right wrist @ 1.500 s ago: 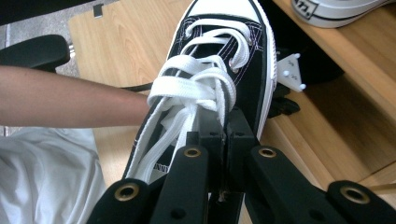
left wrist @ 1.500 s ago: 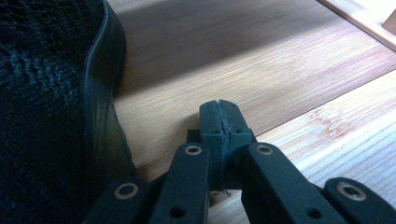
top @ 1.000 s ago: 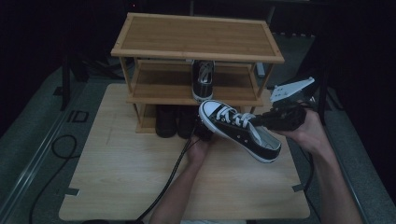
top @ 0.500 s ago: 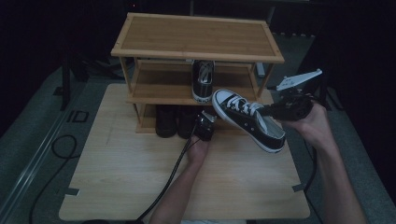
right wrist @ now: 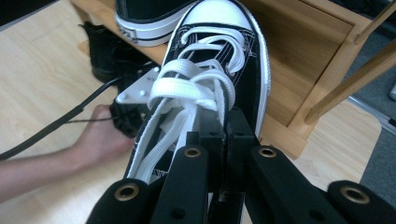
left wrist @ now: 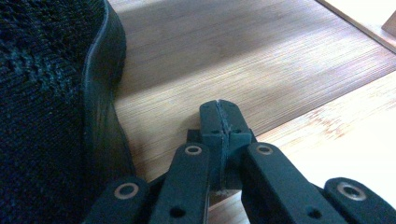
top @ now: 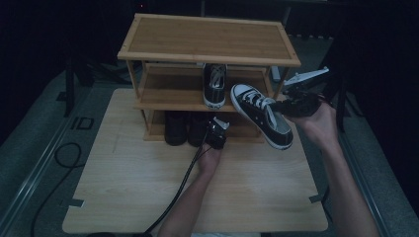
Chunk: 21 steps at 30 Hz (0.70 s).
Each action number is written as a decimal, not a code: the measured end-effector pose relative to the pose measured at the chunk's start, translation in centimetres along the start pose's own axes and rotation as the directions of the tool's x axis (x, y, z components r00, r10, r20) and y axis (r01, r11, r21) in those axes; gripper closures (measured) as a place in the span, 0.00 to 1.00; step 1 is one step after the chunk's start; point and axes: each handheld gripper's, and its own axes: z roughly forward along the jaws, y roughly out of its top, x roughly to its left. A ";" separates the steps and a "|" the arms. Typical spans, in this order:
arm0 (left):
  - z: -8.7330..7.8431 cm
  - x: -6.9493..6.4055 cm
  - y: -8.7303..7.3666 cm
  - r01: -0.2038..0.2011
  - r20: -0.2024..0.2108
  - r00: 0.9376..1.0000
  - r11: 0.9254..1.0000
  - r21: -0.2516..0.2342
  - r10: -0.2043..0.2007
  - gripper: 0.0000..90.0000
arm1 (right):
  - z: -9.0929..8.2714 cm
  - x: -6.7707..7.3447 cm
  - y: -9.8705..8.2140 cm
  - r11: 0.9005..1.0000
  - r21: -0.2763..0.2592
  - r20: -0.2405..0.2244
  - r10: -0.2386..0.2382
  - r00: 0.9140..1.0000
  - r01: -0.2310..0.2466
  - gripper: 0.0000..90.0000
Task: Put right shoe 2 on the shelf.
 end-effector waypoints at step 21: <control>0.0 0.0 0.0 0.001 0.000 1.000 1.000 0.000 -0.001 1.00 | 3.9 -0.2 1.8 0.988 -0.101 0.076 0.123 0.989 -0.115 0.99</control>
